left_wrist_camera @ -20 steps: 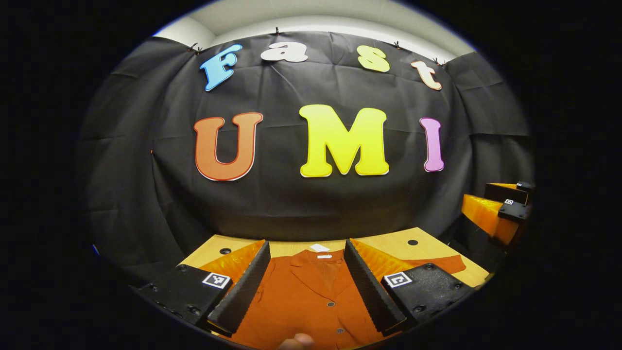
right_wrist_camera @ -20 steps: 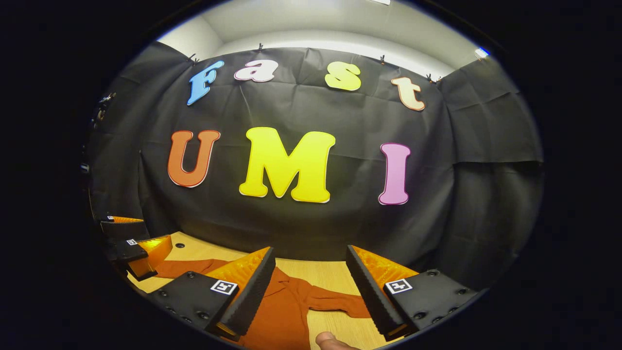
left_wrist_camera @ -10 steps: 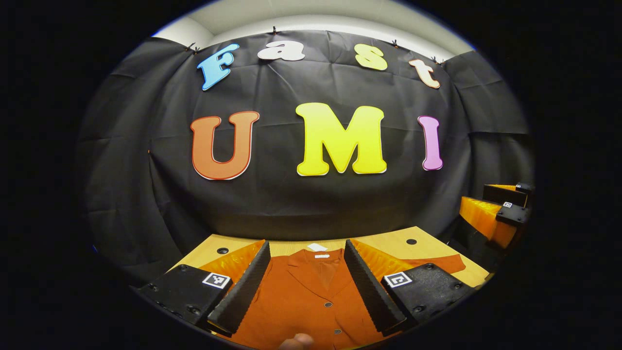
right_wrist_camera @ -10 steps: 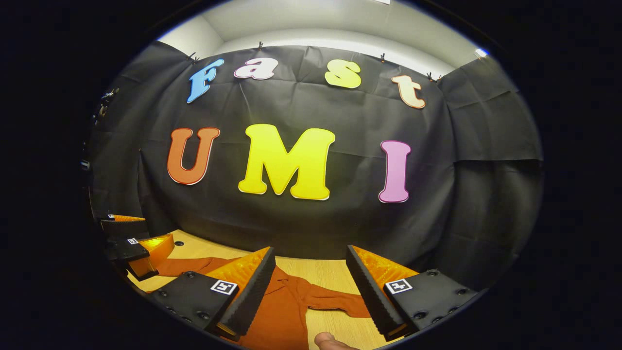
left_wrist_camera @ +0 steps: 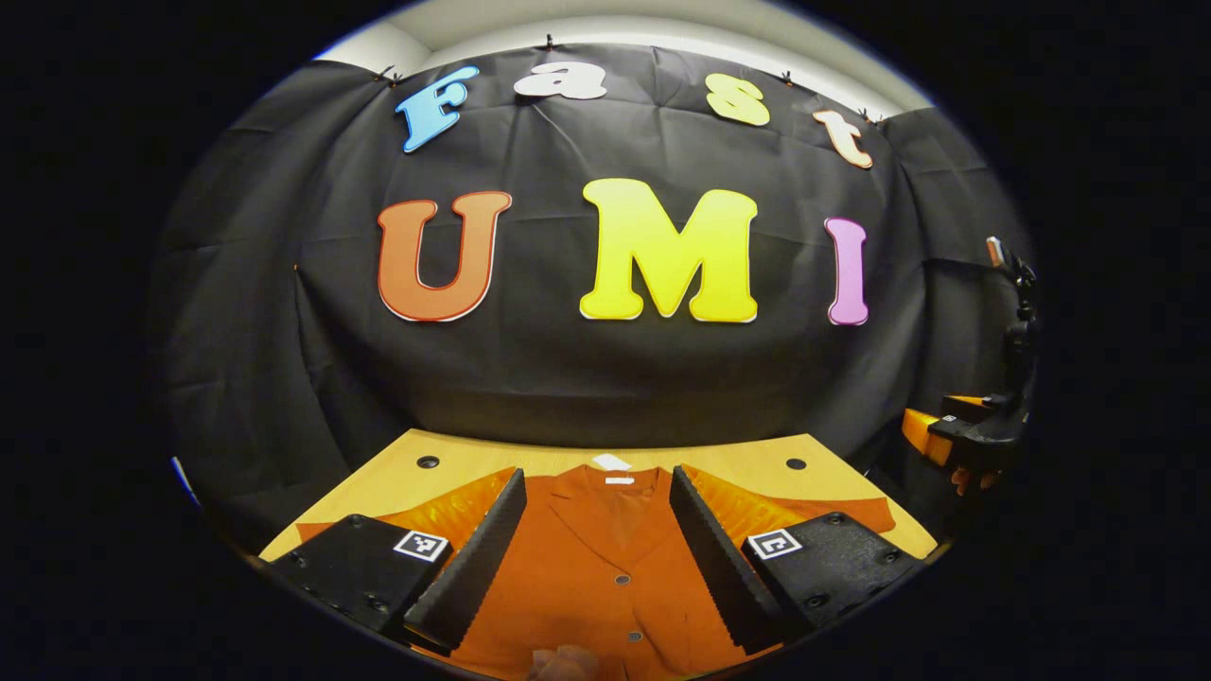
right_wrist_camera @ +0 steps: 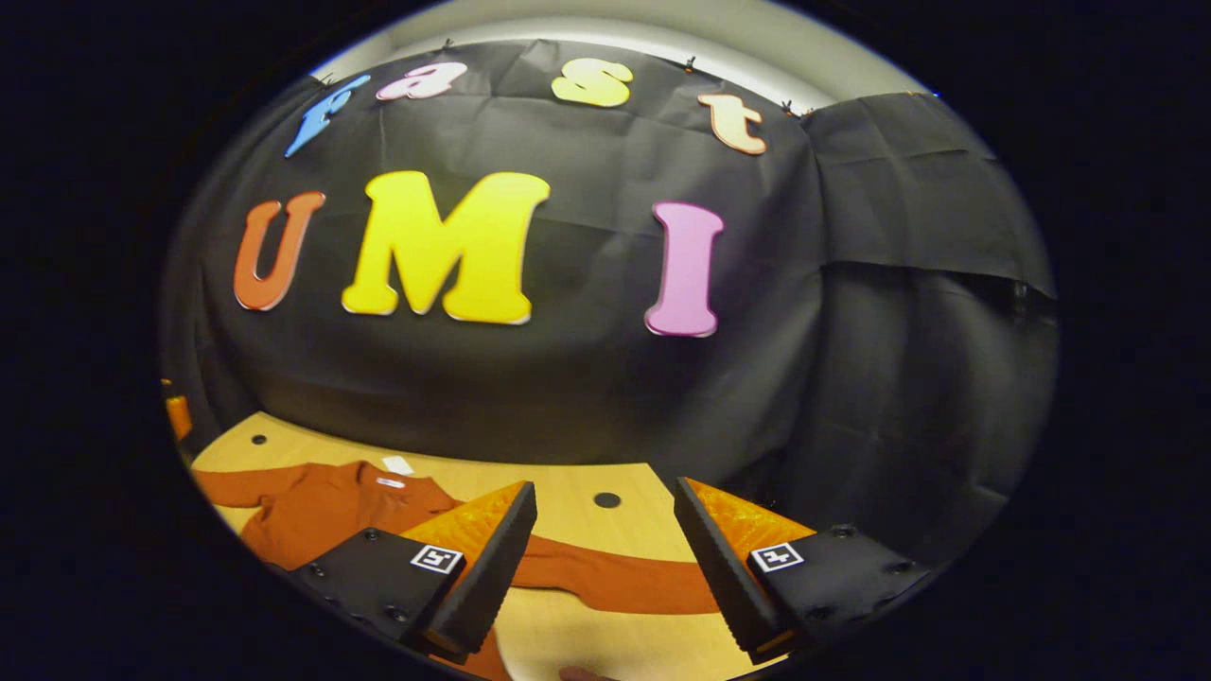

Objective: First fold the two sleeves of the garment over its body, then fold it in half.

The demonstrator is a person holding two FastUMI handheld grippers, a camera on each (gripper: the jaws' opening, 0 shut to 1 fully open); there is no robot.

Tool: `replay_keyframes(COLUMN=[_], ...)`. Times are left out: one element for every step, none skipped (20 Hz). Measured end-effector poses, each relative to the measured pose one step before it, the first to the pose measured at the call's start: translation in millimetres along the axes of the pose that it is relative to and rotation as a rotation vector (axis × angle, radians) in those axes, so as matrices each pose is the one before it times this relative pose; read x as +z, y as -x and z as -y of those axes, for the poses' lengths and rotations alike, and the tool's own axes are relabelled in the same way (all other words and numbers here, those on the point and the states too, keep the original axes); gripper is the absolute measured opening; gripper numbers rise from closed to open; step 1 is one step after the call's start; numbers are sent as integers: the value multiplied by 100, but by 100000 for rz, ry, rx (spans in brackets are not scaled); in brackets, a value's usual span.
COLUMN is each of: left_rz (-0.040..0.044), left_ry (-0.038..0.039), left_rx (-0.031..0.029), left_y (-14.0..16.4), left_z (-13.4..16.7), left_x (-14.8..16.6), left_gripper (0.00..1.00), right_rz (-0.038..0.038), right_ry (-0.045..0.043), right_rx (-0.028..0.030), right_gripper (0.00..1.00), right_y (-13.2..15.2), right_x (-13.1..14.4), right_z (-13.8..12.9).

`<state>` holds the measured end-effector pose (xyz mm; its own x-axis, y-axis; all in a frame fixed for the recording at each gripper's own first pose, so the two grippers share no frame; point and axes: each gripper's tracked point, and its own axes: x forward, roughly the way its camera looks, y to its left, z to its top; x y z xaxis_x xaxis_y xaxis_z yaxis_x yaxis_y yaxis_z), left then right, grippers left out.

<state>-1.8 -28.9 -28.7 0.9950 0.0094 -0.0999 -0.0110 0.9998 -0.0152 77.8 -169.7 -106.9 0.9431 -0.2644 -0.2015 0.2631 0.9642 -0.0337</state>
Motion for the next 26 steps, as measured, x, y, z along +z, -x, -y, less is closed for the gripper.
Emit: replay_keyframes(left_rz=[-1016, -798, -354, -196, 261, -575, -1056, -1014, -962, -964, -290, 802, 1116, 423, -124, -754, -1896, -924, -103, -128, -311, 113, -397, -858, -1327, -895], left_ry=[-1106, -1123, -826, -721, -437, -167, 582, 1014, 459, -285, -538, -294, 40, -16, 17, 9, 105, 327, 521, 360, 64, 18, -369, -500, -217, 208], left_rx=[1284, 1574, 1326, 1357, 2131, 2478, 1878, 1803, 1711, 1875, 1752, 1529, 1210, 991, 526, 13, -92, 24, 1, 280, 296, 81, 211, -18, 317, 593], left_y=[134, 266, 173, 79, 50, 62, 30, 163, 140, 206, 301, 370, 357, 419, 396, 235, 141, 58, -107, 10, -9, 8, -66, 106, 53, -12], left_z=[60, 14, 52, 189, -90, -191, 41, 91, 158, 88, -17, 232, 202, 48, 144, 125, 79, -13, -206, -149, -211, -320, -378, -443, -614, -691], left_x=[-167, -172, 44, 139, 188, -68, -153, -81, -45, -75, 77, 390, 398, -153, -127, -296, -446, -178, 84, -5, -28, -132, -248, -356, -511, -508], left_gripper=[99, 99, 99, 99, 99, 99, 99, 99, 99, 99, 99, 99, 99, 99, 99, 98, 98, 99, 99, 99, 99, 99, 99, 99, 99, 99], right_rz=[-2307, -3405, -3361, -3282, -3778, -4519, -4911, -6219, -6785, -7280, -6682, -6291, -5365, -4382, -4132, -3874, -3623, -3915, -4276, -4410, -565, -2746, -3604, -3530, -4453, -2778], right_ry=[-1069, -288, 672, 696, 129, -159, -794, -1109, -1642, -1127, -380, -1008, -41, 987, -448, -1732, -1945, -2139, -2961, -2333, -1433, -603, -256, 2080, 4237, 3384], right_rx=[-2312, -3097, -2354, -1454, -746, 91, 104, 124, 696, -9, 112, 1808, 1212, -2021, -777, 129, 275, 69, 1213, 1220, 379, 843, -67, -927, 5, 817], right_gripper=[94, 94, 94, 94, 95, 95, 94, 95, 94, 94, 94, 94, 94, 95, 93, 93, 93, 93, 93, 92, 93, 90, 90, 82, 75, 75], right_y=[-1441, -1558, -1394, -1599, -1657, -1616, -1616, -1822, -1726, -1536, -898, -1325, -1066, -1091, -822, -611, -123, -102, -425, 52, -54, 129, 211, -747, -178, -351], right_x=[-1376, -1412, -1598, -1539, -1552, -1611, -1553, -1761, -1937, -1912, -1646, -1257, -1008, -810, -530, -376, -384, -286, -402, -198, 586, -50, -12, 67, -183, 255], right_z=[1865, 1972, 1609, 1383, 1130, 926, 460, 460, 455, 493, 458, -185, -99, 695, 311, -70, 266, 129, 13, -72, 63, -225, -194, -221, -411, -232])
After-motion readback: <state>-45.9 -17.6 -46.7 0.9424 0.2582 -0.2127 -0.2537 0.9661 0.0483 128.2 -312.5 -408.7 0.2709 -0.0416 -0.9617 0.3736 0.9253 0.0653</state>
